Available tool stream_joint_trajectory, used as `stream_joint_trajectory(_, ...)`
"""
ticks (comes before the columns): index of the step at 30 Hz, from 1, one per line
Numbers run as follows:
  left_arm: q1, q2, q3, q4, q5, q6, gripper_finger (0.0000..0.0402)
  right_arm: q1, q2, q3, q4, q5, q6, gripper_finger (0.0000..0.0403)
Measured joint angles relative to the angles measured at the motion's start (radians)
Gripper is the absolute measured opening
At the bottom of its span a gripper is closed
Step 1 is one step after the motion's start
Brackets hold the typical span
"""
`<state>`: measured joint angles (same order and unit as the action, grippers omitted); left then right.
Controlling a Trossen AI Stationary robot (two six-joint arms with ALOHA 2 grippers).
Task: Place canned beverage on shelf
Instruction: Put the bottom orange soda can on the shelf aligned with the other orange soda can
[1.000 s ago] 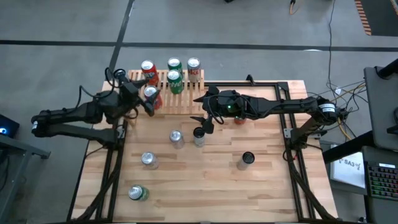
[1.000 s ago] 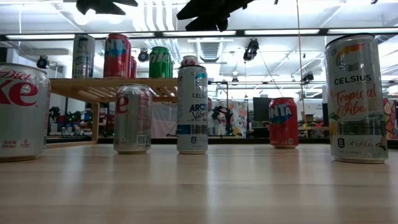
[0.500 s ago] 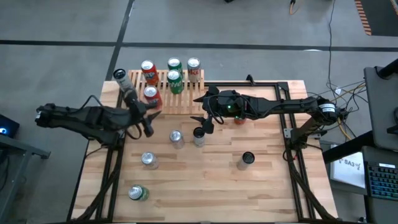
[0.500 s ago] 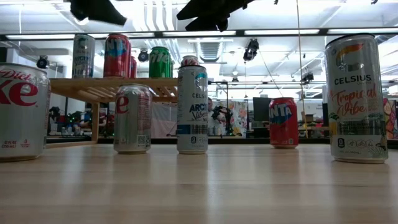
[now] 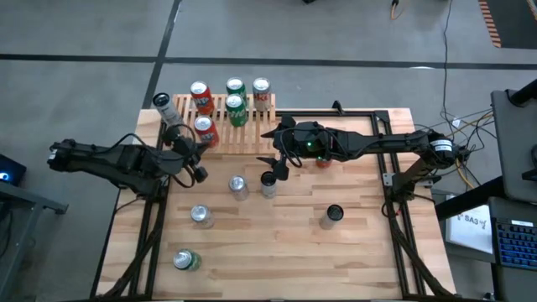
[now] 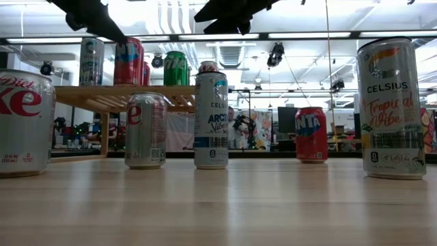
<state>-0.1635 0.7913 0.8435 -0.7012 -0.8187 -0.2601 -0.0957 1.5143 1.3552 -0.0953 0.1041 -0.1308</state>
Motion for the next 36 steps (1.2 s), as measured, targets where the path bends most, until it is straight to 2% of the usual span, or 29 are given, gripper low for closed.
stream_joint_trajectory(6, 0.000, 0.028, -0.034, 0.042, -0.018, -0.040, 0.0001, 0.000, 0.000, 0.000, -0.002, 0.000, -0.003, 0.0329)
stream_joint_trajectory(13, 0.000, 0.069, -0.080, 0.133, -0.101, -0.042, 0.0000, 0.000, 0.000, 0.000, -0.005, 0.000, -0.011, 0.0329)
stream_joint_trajectory(21, 0.001, 0.094, -0.079, 0.142, -0.225, -0.056, 0.0000, 0.000, 0.000, -0.001, -0.007, 0.000, -0.018, 0.0329)
stream_joint_trajectory(36, 0.002, 0.093, -0.079, 0.136, -0.310, -0.064, 0.0000, 0.000, 0.000, -0.002, -0.028, 0.000, -0.018, 0.0329)
